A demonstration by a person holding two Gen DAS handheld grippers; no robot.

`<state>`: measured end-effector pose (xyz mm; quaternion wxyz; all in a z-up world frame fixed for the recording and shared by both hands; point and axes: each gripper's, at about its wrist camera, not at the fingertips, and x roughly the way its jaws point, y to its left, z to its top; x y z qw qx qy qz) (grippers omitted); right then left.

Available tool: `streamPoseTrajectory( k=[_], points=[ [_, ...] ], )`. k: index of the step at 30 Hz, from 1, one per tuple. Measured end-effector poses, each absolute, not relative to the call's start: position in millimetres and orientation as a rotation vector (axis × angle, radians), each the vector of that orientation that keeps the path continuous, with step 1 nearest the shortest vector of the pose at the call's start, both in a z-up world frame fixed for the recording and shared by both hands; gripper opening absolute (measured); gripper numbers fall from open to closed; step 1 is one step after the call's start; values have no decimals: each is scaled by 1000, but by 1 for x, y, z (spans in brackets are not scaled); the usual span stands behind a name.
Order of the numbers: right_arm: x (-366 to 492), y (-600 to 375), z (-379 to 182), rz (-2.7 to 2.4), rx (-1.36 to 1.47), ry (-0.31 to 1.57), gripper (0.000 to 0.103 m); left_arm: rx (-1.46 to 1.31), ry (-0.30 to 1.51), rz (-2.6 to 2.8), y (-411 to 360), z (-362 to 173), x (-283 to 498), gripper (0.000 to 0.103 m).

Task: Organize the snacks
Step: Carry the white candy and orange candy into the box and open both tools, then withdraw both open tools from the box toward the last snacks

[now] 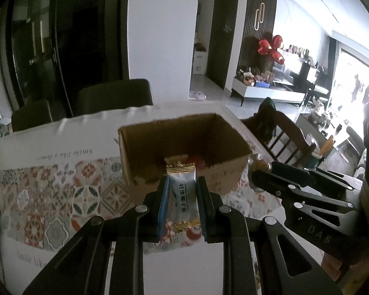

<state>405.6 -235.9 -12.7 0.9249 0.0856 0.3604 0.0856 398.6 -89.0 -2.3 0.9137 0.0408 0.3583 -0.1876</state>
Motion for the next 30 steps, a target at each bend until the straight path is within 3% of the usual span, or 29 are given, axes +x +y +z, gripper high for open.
streamPoseTrajectory(
  k=[23,26,28,29,30],
  points=[
    [519,-242,-19,156,132,774,32,86,797,-352,-98,-16,510,24],
    [528,-242,-25,148,127,791,32,96,805,-345,-97,-18,516,46],
    [532,-243,-30,144,127,815,40,104,793,-335,-96,-18,516,49],
    [534,-243,-31,135,129,823,52,111,791,-325,-95,-19,515,49],
    [533,-244,-31,115,130,818,55,113,792,-318,-93,-19,515,49]
  ],
)
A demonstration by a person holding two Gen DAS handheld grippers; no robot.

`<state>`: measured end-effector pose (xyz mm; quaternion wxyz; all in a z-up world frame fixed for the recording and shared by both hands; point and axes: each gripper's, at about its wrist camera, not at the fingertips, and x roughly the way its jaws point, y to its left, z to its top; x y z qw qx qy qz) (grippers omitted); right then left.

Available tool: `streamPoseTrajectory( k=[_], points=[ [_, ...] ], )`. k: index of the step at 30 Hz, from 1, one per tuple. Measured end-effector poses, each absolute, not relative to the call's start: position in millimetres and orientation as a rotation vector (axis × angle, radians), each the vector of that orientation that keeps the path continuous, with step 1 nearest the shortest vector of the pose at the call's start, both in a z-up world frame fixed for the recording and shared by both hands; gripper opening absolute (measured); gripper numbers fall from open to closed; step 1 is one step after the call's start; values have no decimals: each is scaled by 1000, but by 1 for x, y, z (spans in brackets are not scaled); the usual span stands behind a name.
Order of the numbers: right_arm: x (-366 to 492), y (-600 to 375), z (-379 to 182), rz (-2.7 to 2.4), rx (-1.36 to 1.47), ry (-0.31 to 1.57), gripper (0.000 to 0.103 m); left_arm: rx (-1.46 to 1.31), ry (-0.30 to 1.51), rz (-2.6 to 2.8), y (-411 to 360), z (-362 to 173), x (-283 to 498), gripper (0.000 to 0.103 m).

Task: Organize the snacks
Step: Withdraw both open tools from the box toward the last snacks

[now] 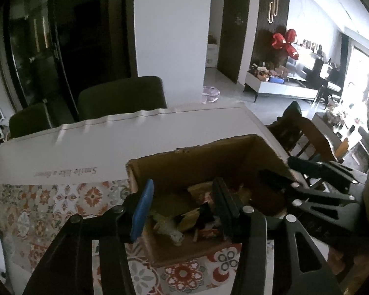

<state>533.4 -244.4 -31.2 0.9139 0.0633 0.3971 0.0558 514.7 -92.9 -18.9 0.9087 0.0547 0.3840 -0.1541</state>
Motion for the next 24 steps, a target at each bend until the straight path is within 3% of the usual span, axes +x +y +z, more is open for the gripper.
streamPoseTrajectory(
  k=[17,20,24],
  points=[
    [444,-244,-9,29,113,758,56,164,742,-374,-75,-1,428,58],
    [420,-244,-5,-13,135,737,65,173,739,-407,-73,0,409,58],
    [389,-243,-2,-70,137,721,65,198,727,-444,-72,0,387,58]
  ],
)
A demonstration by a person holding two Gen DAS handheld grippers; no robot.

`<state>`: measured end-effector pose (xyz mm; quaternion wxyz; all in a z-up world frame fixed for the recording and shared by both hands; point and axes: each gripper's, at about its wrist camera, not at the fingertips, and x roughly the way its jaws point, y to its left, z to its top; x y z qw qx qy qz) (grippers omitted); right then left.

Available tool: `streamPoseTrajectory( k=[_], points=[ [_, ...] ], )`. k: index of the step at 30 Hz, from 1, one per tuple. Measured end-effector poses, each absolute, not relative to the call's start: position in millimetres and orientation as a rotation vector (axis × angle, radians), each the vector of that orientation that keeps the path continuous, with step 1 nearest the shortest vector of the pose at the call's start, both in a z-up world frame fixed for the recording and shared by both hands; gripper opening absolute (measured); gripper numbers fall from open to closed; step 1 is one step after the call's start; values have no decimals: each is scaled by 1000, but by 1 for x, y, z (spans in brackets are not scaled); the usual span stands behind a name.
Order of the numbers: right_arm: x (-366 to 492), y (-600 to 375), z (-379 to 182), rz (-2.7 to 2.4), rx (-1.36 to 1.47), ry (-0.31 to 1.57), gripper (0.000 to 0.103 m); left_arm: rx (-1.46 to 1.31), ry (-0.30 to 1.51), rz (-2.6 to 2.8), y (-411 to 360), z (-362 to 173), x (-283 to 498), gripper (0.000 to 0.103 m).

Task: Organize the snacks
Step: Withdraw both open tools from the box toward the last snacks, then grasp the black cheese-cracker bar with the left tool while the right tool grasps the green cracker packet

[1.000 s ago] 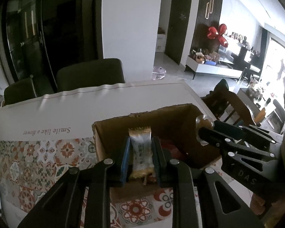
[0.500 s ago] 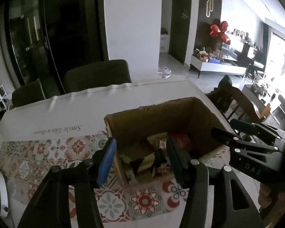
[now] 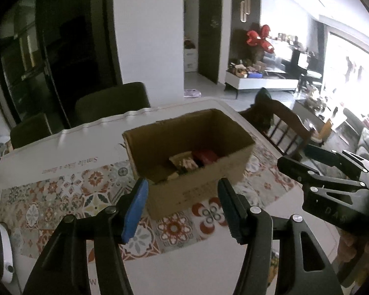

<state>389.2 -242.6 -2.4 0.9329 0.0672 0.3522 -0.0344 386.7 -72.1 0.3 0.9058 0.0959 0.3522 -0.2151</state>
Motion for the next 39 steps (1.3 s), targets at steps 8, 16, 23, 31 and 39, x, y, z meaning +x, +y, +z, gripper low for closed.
streamPoseTrajectory(
  k=[8,16,23,31,39],
  points=[
    [348,-244,-8,-103,135,744,65,241,717,-488,-72,-4,341,58],
    [319,-244,-18,-69,112,763,65,217,784,-462,-71,-23,305,58],
    [301,-242,-39,50,34,817,78,201,849,-378,-79,-52,263,58],
    [286,-244,-74,189,-43,890,79,168,909,-302,-90,-88,227,66],
    [278,-243,-116,311,-89,996,80,161,1009,-257,-101,-130,202,72]
  ],
)
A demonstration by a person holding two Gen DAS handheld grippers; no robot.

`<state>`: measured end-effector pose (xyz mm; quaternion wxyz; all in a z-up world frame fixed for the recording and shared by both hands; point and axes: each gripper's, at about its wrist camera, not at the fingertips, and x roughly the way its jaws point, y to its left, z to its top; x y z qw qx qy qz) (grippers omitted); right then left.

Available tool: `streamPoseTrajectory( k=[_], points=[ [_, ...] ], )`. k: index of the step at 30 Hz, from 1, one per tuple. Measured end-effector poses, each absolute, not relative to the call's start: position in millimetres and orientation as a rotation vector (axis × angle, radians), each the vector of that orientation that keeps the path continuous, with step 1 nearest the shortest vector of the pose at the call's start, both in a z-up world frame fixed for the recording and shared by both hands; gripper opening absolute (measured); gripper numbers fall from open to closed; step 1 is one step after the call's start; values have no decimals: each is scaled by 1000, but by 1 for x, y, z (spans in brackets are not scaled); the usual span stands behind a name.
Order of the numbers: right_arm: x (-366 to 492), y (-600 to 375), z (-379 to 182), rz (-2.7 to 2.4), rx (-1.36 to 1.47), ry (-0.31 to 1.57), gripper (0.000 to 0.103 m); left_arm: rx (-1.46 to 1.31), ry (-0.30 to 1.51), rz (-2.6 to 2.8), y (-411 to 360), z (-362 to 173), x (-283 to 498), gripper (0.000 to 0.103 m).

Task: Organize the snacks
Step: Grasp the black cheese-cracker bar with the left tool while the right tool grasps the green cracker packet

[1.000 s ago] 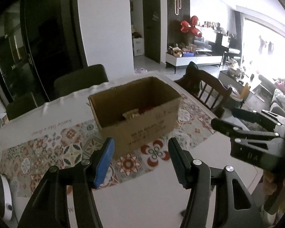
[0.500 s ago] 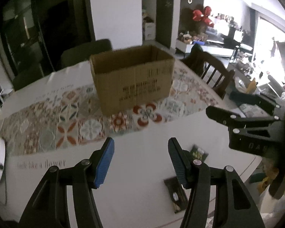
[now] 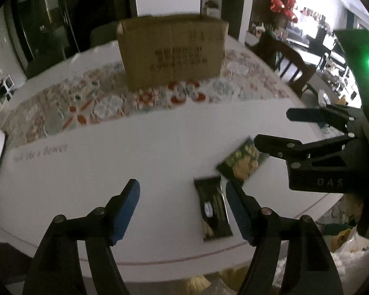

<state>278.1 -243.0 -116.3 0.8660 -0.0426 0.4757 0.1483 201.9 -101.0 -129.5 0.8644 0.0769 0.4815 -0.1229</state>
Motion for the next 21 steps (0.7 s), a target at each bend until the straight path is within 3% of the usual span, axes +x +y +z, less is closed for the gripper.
streamPoseTrajectory(
  k=[3,21],
  points=[
    [277,-239,-133,362,-104,1047,88,125,1077,-246,-102,-148,199,72],
    [299,-230,-195,376,-163,1244,87,16,1243,-226,-119,-207,210,72]
  ],
)
